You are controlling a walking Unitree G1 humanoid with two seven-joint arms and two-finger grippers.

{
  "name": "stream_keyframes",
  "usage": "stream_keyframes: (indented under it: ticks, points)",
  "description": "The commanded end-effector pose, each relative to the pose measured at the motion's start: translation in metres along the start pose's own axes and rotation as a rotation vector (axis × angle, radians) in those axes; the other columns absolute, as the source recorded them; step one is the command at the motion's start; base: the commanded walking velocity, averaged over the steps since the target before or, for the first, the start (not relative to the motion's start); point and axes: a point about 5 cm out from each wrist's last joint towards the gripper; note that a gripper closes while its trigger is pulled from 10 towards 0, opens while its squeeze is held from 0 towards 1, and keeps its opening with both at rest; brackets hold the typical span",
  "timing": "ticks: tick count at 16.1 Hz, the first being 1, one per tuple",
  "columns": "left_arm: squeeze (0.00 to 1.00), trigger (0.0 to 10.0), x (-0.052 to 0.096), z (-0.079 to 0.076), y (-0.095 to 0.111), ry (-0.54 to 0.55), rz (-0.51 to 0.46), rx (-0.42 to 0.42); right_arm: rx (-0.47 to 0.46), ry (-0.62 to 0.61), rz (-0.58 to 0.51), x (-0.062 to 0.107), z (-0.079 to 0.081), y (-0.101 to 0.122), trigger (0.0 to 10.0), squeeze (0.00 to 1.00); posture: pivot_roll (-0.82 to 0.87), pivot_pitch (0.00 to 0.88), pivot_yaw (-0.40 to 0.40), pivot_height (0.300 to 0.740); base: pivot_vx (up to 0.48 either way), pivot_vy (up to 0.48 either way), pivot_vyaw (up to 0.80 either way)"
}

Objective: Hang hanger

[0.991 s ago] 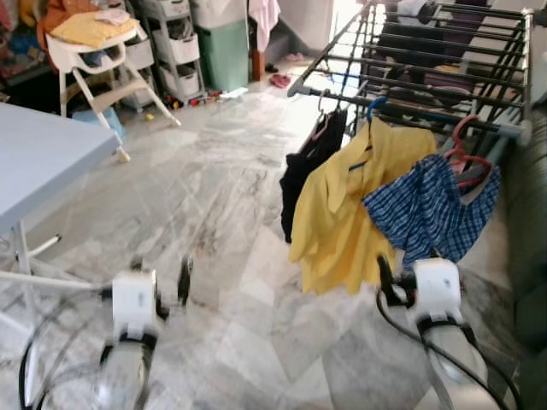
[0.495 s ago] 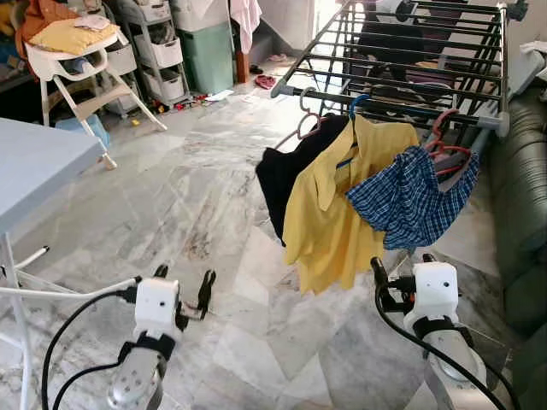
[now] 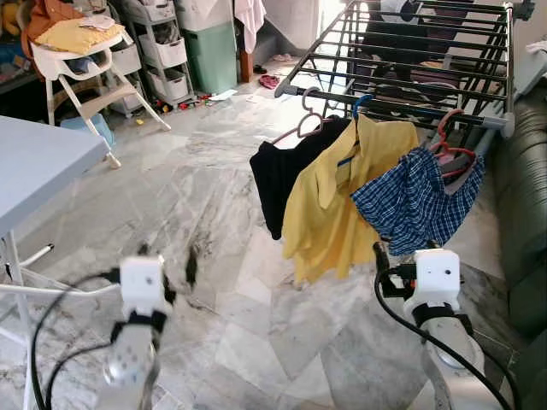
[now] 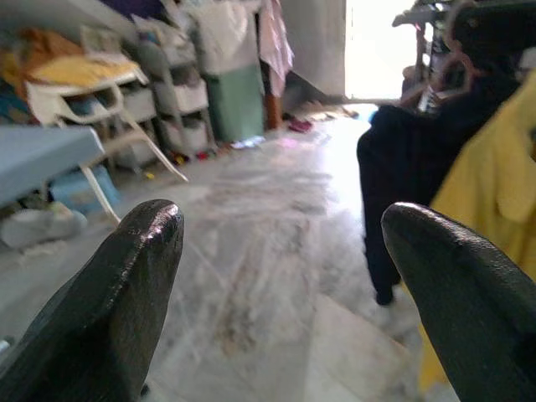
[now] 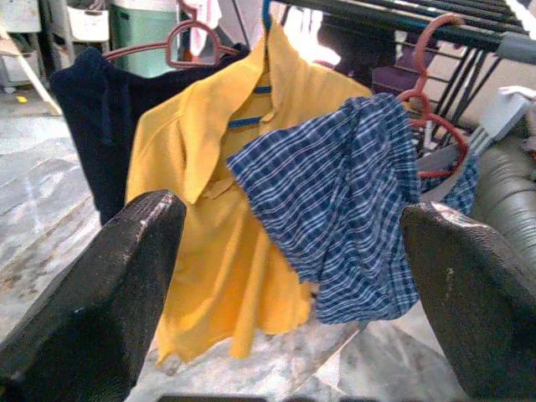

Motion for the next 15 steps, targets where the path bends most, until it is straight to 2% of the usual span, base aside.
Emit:
stream_keyframes:
  ticks: [1,3,4,5,6,7,9,10,11,14,15]
  points:
    - [1.0,10.0,-0.0027,0.0047,-0.0011,0.027,0.01,-0.01,0.01,-0.013,-0.03,-0.0045,-0.003,0.0068,10.0,1.0,-0.07,0.0,0.027,0.74,0.0,0.0,0.0]
    - [1.0,10.0,-0.003,0.0032,-0.0003,0.023,0.009,-0.021,0.022,-0.012,-0.036,-0.0061,-0.0043,0.0085,10.0,0.98,-0.08,0.0,0.026,0.74,0.0,0.0,0.0]
    - [0.0,10.0,-0.0024,0.0014,-0.0016,0.007,0.014,-0.023,0.032,-0.006,-0.038,-0.0073,-0.0044,0.0091,10.0,0.87,-0.08,0.0,0.028,0.74,0.0,0.0,0.0]
    - [0.0,10.0,-0.0022,0.0011,-0.0024,0.006,0.016,-0.022,0.046,0.0,-0.039,-0.008,-0.004,0.0094,10.0,0.59,-0.08,0.0,0.029,0.74,0.0,0.0,0.0]
    - [0.0,10.0,-0.0025,0.0003,-0.0032,0.009,0.019,-0.012,0.064,-0.004,-0.044,-0.0085,-0.0037,0.0099,10.0,0.37,-0.08,0.0,0.029,0.74,0.0,0.0,0.0]
    - [0.0,10.0,-0.0039,-0.0005,-0.0035,0.013,0.023,0.003,0.049,-0.007,-0.04,-0.0085,-0.0033,0.0089,10.0,0.0,-0.09,0.0,0.032,0.74,0.0,0.0,0.0]
    - [0.0,10.0,-0.0056,-0.0023,-0.0005,-0.007,-0.003,0.016,0.023,-0.014,-0.045,-0.0086,-0.0024,0.0083,10.0,0.0,-0.09,0.0,0.035,0.74,0.0,0.0,0.0]
    - [0.0,6.4,-0.0051,-0.0039,0.0018,-0.033,-0.022,0.049,0.013,-0.016,-0.051,-0.0081,-0.0022,0.0088,0.0,0.0,-0.09,0.0,0.037,0.74,0.0,0.0,0.0]
    - [0.0,0.0,-0.0044,-0.0048,0.0056,-0.054,-0.05,0.067,0.019,-0.01,-0.059,-0.0078,-0.0011,0.0101,0.0,0.0,-0.09,0.0,0.04,0.74,0.0,0.0,0.0]
    - [0.0,0.0,-0.0059,-0.0034,0.0028,-0.046,-0.037,0.059,0.019,-0.011,-0.054,-0.0072,-0.0001,0.0088,0.0,0.0,-0.1,0.0,0.042,0.74,0.0,0.0,0.0]
    - [0.0,0.0,-0.0071,-0.0036,0.0023,-0.045,-0.035,0.056,0.019,-0.013,-0.053,-0.0073,-0.0003,0.0085,0.4,0.0,-0.1,0.0,0.042,0.74,0.0,0.0,0.0]
Point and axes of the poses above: a point about 5 cm out from each wrist's last joint towards the gripper, its own x axis pointing back from the gripper into the wrist, its own y axis along the axis of the wrist's last joint, z = x × y, and after that the axes turned 12 degrees about -x, right-handed
